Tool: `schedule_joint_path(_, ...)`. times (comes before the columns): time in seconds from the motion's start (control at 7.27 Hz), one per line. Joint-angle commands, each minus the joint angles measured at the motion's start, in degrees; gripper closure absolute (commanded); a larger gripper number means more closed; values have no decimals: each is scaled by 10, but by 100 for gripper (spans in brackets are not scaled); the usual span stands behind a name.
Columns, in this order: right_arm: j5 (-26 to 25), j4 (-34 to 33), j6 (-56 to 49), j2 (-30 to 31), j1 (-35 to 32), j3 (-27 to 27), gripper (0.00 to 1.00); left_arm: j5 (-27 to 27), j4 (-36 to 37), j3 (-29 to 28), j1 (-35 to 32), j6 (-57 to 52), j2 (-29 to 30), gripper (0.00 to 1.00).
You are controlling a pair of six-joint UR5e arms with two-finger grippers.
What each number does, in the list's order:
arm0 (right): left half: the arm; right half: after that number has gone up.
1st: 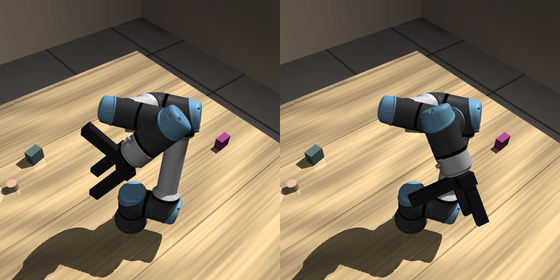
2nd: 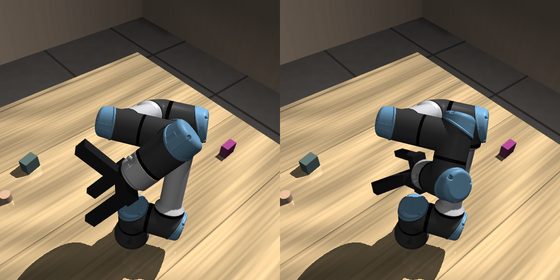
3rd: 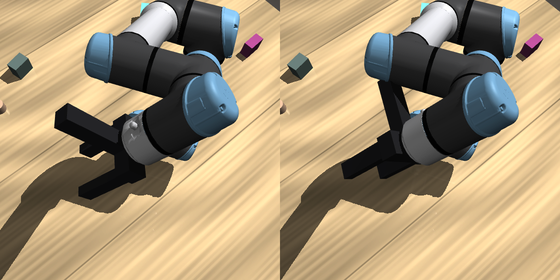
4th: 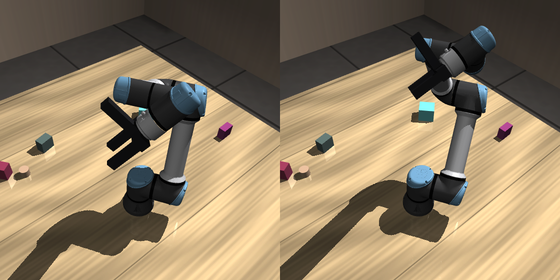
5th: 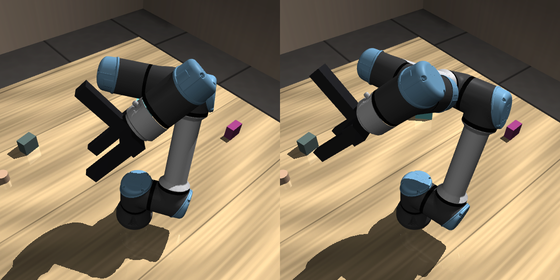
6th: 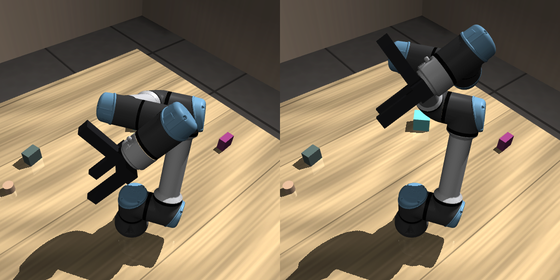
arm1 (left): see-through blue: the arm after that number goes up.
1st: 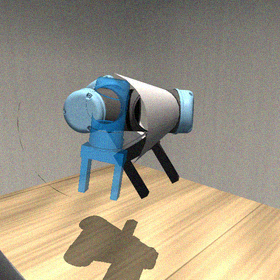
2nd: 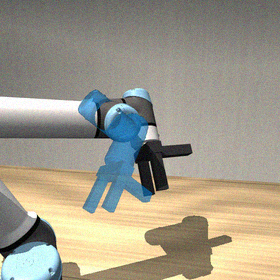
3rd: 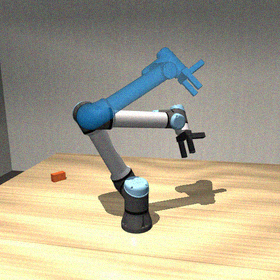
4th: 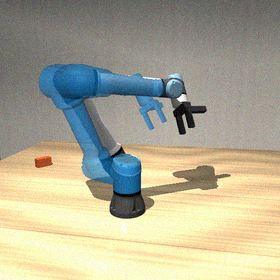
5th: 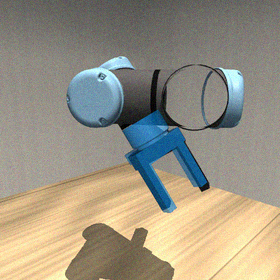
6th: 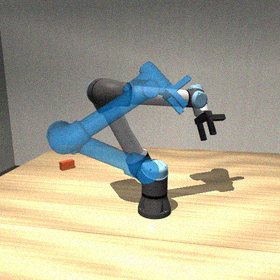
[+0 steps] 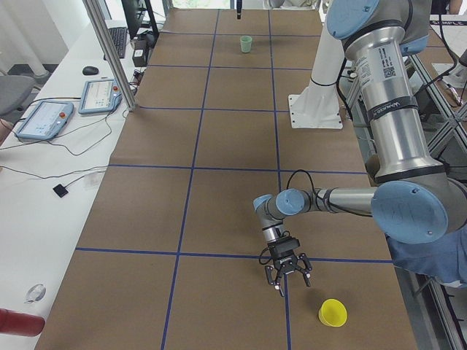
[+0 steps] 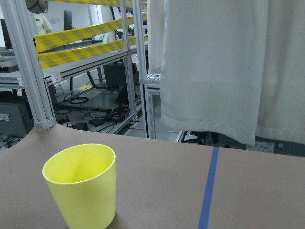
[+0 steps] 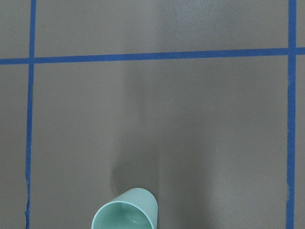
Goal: Transfer and stack yellow cup on green cup
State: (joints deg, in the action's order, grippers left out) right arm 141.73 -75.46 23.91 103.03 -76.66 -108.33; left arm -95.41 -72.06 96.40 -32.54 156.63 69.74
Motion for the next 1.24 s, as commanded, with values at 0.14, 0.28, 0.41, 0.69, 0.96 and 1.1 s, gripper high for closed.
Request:
schedule_joint_path(0.14,1,0,0,5,4,-2,0,-70,3,-25,50,34,0,0)
schedule_joint_path(0.28,-2,0,0,4,4,-2,0,-91,3,-40,66,43,0,0)
schedule_joint_path(0.41,-4,0,0,3,5,-1,0,-95,2,-42,78,53,0,0)
schedule_joint_path(0.69,-2,0,0,5,5,-2,0,-94,-7,-53,82,57,-7,0)
schedule_joint_path(0.96,-2,0,0,5,6,-1,0,-100,-30,-72,90,73,-7,0)
schedule_joint_path(1.1,-4,0,0,5,6,-1,0,-104,-33,-81,94,74,-7,0)
